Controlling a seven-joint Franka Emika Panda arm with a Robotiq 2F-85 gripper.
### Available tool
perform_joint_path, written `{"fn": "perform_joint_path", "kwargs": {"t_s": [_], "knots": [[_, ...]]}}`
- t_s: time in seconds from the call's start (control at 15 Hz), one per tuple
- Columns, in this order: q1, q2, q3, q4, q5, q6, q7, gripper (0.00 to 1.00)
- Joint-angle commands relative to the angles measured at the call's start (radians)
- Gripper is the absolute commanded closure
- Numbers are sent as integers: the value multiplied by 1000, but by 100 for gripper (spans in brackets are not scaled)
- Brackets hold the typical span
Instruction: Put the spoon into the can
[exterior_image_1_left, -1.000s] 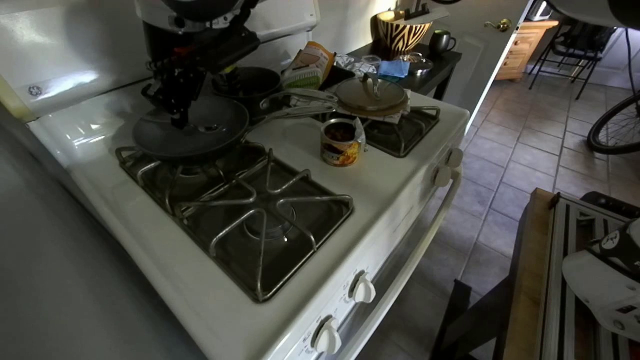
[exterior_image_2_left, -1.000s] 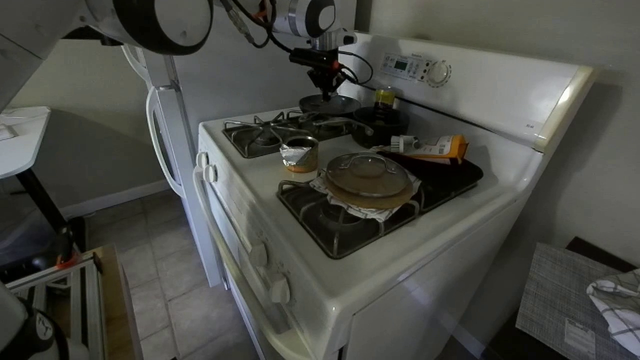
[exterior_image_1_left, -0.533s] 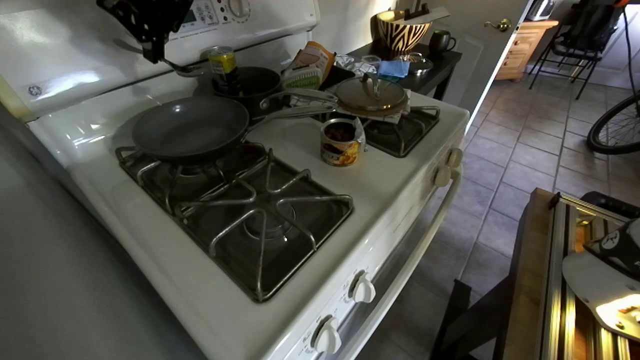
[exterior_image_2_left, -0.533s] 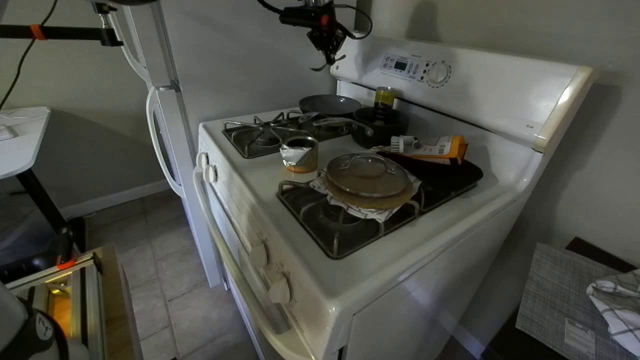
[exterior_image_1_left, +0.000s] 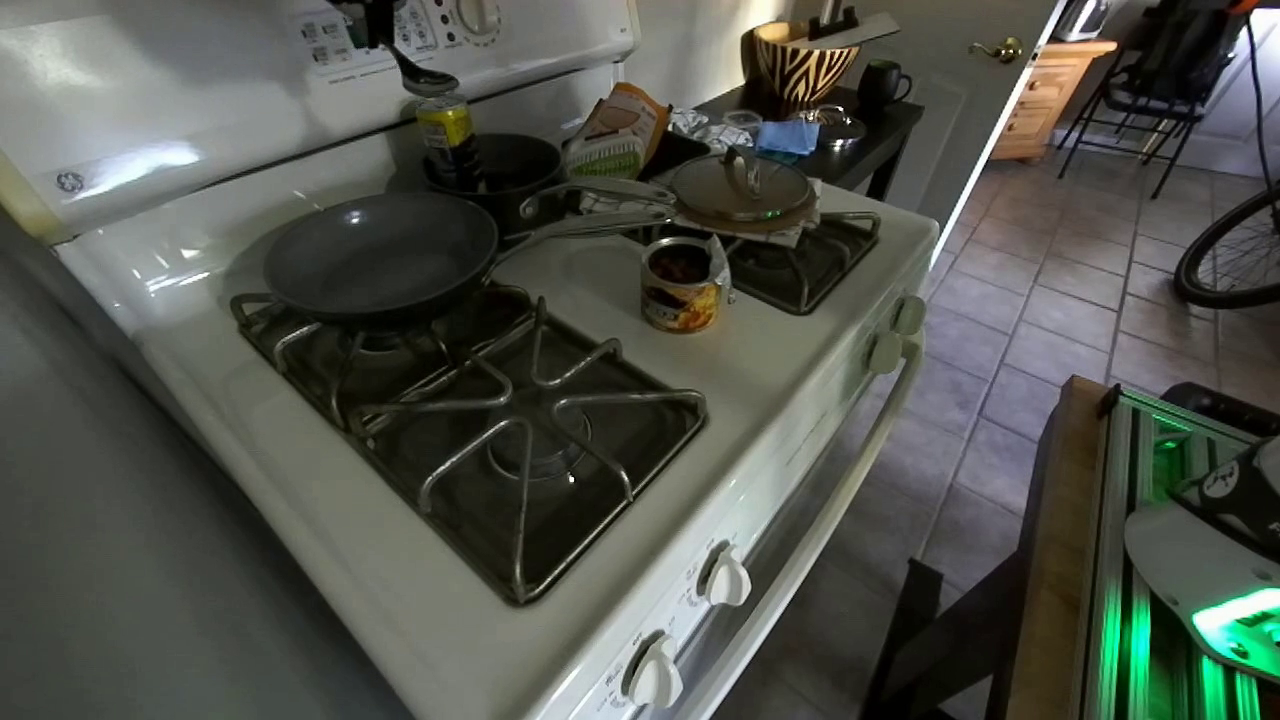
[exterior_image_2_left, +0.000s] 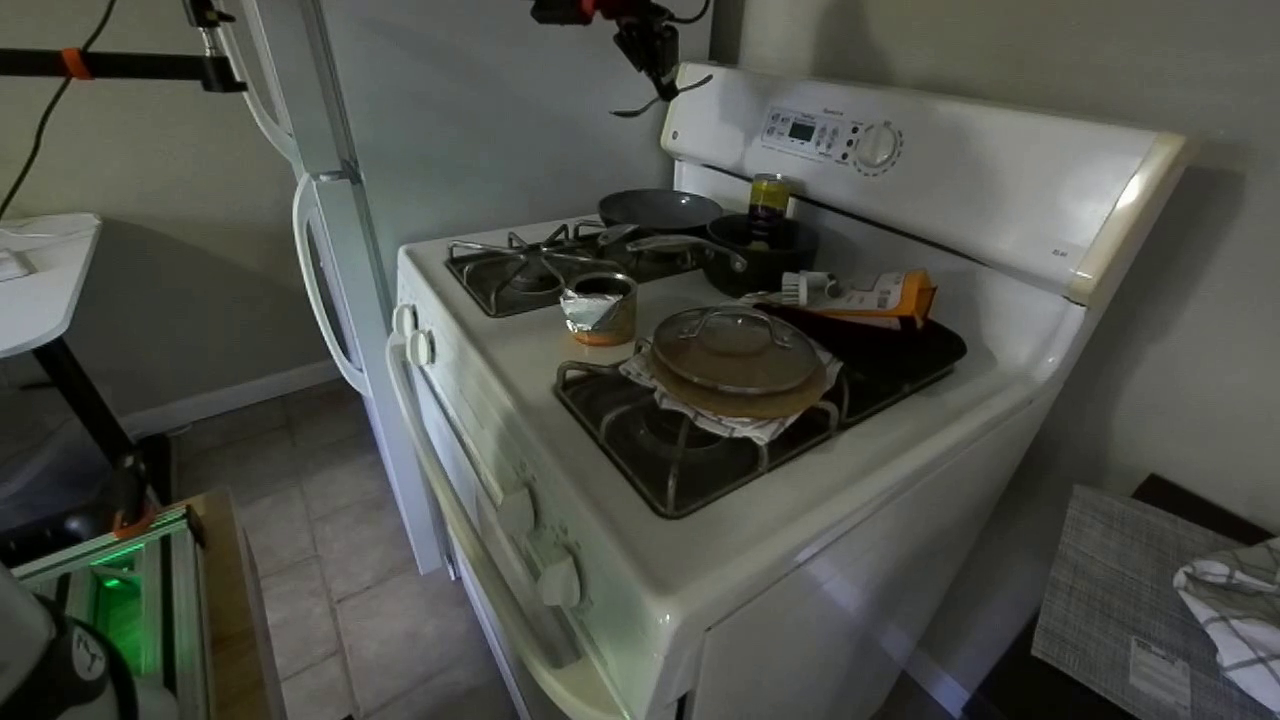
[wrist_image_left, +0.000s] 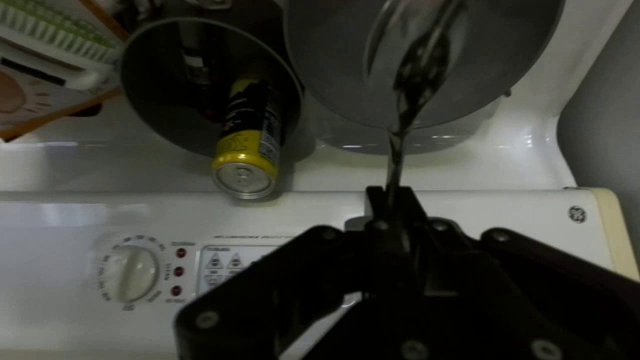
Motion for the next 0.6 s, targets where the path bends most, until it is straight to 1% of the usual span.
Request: {"fn": "perform_joint_path", "kwargs": {"t_s": [0.0, 0.07, 0.2, 0.4, 0.47, 0.53], "knots": [[106, -190, -97, -244, -94, 13, 244, 98], [-15, -75, 26, -82, -70, -24, 89, 92], [-2, -140, 15, -153, -75, -31, 109, 92], [-3, -171, 16, -191, -74, -31, 116, 92], [-3, -172, 16, -194, -74, -31, 118, 98], [-12, -179, 19, -203, -104, -39, 150, 98]]}}
